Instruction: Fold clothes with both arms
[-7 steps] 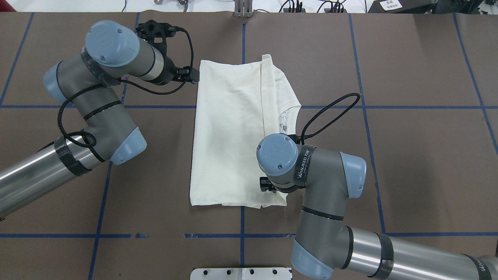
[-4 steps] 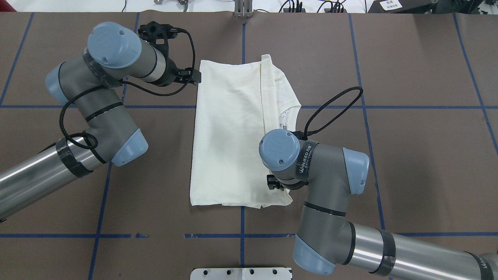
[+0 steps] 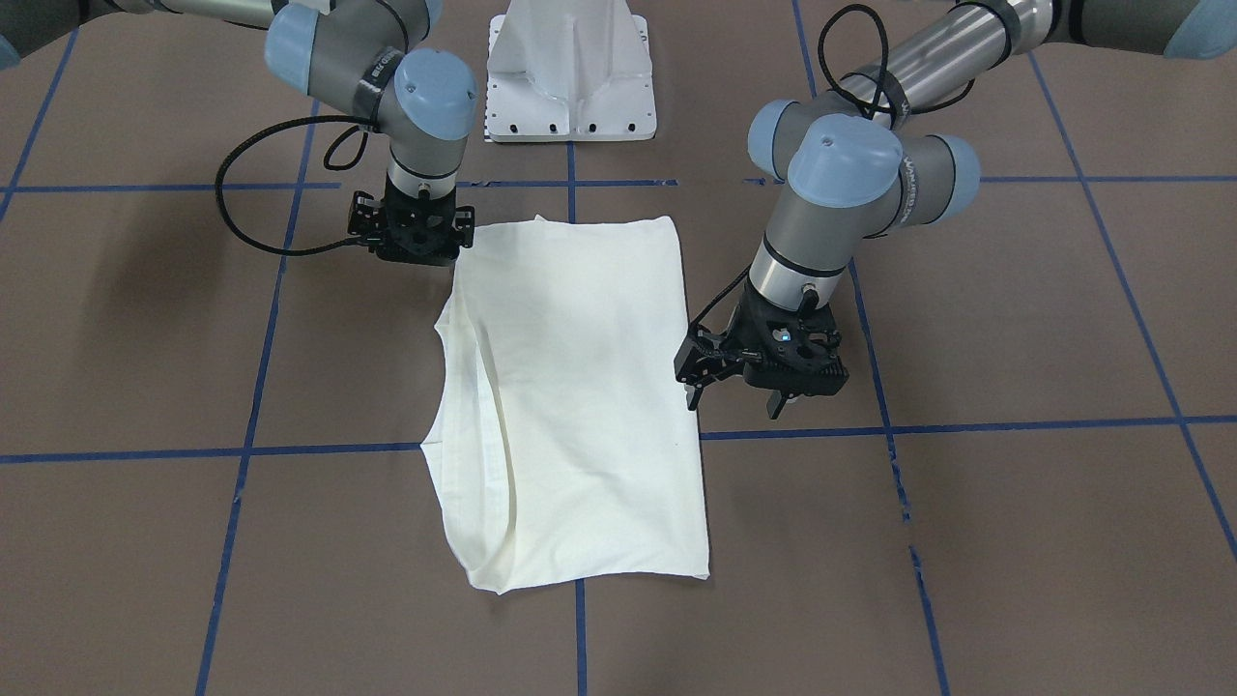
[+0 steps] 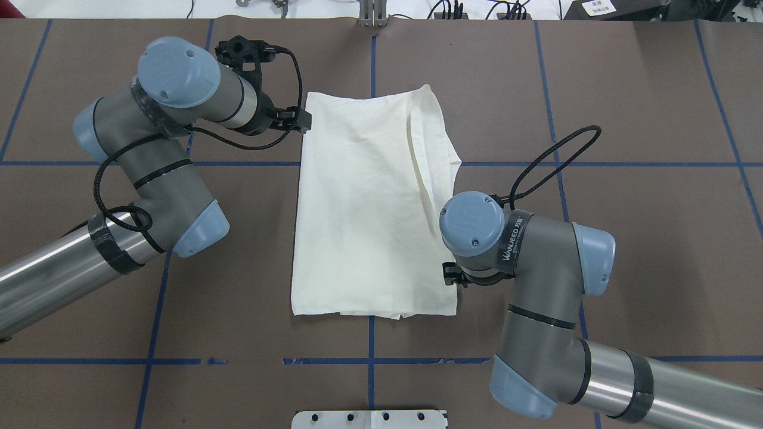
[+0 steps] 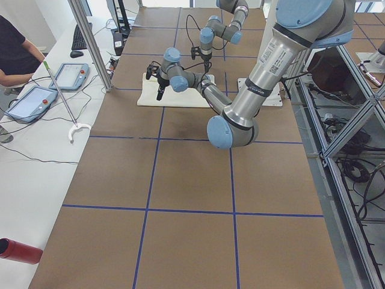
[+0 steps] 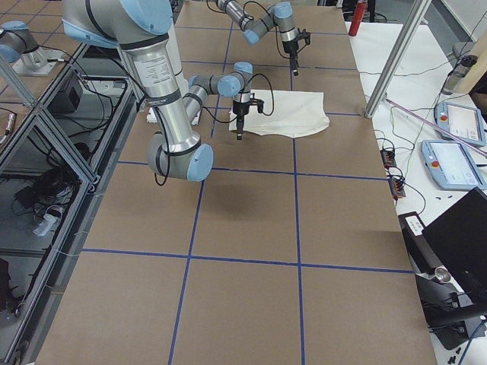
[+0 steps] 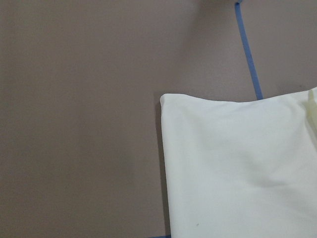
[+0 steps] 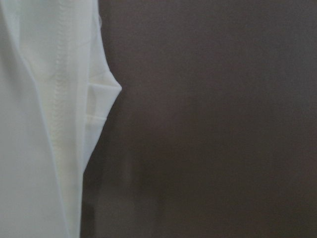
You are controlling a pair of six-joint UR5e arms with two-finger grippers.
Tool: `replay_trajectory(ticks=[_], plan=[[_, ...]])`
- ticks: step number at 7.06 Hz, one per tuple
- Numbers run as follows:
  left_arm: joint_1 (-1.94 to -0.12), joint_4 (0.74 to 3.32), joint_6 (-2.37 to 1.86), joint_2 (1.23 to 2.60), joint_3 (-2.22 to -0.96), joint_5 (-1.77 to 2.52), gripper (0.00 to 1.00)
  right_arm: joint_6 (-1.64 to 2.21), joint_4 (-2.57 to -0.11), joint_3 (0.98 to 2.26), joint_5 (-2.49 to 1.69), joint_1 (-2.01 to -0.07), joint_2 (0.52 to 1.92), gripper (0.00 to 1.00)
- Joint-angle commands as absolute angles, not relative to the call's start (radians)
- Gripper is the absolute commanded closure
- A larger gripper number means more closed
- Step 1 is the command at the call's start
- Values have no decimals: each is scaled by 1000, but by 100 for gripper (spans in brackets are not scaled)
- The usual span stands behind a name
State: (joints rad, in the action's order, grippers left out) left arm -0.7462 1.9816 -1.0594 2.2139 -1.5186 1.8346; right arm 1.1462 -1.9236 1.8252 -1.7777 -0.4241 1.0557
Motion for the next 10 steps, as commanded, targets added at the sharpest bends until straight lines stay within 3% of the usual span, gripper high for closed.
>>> replay_trajectory(ticks=[1,2,4,6,8,10], plan=[[-747,1980,-1057,2220,-1522,1836,0,1071,-1896,1826,-1776,-497,1013,0],[-747,1982,-1055,2220,-1522,1836,0,1048,-1872,1798,-1776,-535,988,0],[-747,1983,-1049,2220,-1522,1836,0,1034,-1698,1608,-1778,-592,896,0],[-747,1982,-1060,2217,-1532,1880,0,1037,-1667,1711,-1848,-633,902,0],[-750,1965,-1062,2192,-1632,1888,0,1020,-1669,1738,-1845,-655,890,0],[-749,1974,-1049,2172,-1637,1888,0,985,-1672,1741,-1839,-670,906,0]])
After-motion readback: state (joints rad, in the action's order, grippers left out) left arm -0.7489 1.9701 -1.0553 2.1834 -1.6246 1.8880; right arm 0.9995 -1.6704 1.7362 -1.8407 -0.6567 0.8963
